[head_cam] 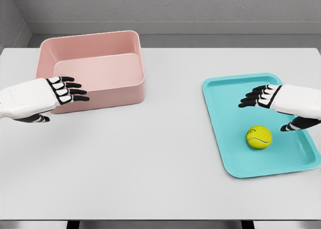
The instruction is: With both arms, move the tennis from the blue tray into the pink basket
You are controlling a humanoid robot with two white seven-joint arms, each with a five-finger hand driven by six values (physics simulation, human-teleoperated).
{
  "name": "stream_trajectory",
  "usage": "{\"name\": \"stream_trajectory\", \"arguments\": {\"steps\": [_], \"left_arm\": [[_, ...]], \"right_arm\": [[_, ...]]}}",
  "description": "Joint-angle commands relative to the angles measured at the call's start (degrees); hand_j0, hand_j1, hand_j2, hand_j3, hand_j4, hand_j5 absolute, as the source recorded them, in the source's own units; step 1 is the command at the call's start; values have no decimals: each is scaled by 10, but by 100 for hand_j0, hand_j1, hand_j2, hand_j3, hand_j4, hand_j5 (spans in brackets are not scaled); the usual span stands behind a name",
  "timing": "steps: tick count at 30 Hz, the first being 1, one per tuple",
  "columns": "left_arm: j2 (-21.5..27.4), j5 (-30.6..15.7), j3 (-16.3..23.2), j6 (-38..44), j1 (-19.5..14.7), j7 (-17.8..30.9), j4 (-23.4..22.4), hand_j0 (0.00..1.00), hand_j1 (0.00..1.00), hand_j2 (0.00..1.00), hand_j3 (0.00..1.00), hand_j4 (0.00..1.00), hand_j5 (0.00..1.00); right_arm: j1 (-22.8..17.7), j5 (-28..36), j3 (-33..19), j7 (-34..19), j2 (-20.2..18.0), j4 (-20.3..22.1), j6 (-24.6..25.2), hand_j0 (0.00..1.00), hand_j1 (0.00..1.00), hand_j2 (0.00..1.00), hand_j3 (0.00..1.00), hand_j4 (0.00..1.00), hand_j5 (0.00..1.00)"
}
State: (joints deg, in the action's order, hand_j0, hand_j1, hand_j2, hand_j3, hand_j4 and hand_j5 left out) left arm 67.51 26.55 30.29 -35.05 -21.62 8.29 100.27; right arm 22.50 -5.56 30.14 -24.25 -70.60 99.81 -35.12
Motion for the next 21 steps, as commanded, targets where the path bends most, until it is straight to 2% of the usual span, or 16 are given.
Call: {"name": "stream_trajectory", "arguments": {"steps": [1,6,7,9,11,14,16,21], "left_arm": [[1,-4,0,0,0,0,0,100,100,100,100,100,100],[0,-4,0,0,0,0,1,100,100,100,100,100,100],[-1,-4,2,0,4,0,1,100,100,100,100,100,100],[-2,-3,2,0,4,0,1,100,100,100,100,100,100],[-2,-3,2,0,4,0,1,100,100,100,100,100,100],[-2,-3,2,0,4,7,5,100,100,100,100,100,100],[-2,-3,2,0,4,7,5,100,100,100,100,100,100],[-2,-3,2,0,4,7,5,100,100,100,100,100,100]], "right_arm": [[0,2,0,2,-1,-1,1,100,100,100,100,100,100],[-2,2,2,-3,-1,-1,1,100,100,100,100,100,100],[-6,-34,19,1,-1,-8,1,100,100,100,100,100,100],[-6,-53,27,2,3,-14,1,100,100,100,100,100,100],[-7,-73,28,2,30,-31,1,100,100,100,100,100,100],[-11,-75,52,1,34,-37,1,100,100,100,100,100,100],[-11,-104,52,1,49,-38,1,100,100,100,100,100,100],[-11,-123,53,-3,54,-59,1,100,100,100,100,100,100]]}}
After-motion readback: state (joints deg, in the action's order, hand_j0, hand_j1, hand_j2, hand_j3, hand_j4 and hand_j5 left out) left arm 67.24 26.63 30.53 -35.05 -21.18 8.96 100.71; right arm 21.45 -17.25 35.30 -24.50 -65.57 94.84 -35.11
